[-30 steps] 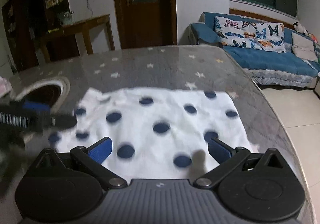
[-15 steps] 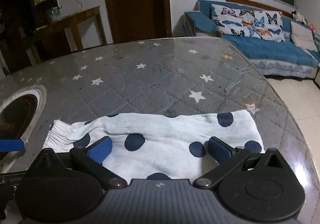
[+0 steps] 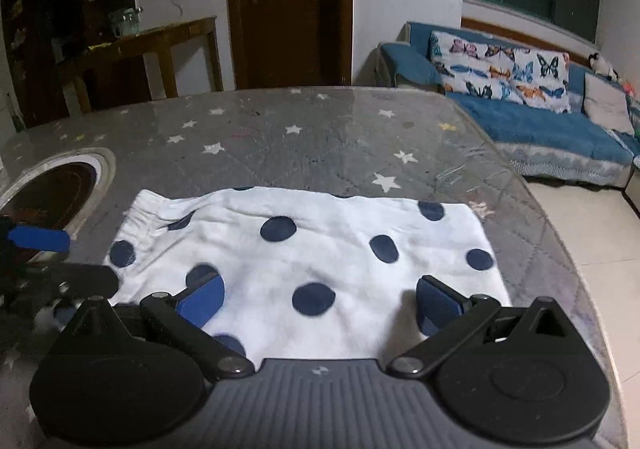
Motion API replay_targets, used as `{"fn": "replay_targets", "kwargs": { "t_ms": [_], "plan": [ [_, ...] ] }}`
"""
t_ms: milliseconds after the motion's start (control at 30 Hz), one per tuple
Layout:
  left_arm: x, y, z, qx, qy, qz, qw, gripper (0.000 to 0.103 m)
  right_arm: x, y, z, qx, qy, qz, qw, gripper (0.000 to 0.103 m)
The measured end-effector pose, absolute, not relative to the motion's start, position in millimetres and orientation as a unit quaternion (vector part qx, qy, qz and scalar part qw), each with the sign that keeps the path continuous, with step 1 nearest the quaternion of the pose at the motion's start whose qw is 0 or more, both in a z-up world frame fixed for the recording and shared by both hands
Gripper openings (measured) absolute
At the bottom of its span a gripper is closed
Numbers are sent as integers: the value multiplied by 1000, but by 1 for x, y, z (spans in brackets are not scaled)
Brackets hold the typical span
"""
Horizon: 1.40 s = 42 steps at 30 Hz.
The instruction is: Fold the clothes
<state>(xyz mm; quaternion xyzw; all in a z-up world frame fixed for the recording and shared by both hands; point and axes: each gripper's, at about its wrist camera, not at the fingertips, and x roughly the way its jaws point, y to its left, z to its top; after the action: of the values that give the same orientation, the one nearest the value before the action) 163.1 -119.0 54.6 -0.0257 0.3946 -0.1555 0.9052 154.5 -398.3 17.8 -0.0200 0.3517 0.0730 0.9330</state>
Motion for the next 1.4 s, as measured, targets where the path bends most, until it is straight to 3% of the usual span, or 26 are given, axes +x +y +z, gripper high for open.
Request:
{"fn": "replay_targets", "kwargs": {
  "t_ms": [1400],
  "plan": [
    [89, -115, 65, -7, 375, -155, 914, 103, 27, -401, 8, 44, 307, 23, 950, 103]
  ]
}}
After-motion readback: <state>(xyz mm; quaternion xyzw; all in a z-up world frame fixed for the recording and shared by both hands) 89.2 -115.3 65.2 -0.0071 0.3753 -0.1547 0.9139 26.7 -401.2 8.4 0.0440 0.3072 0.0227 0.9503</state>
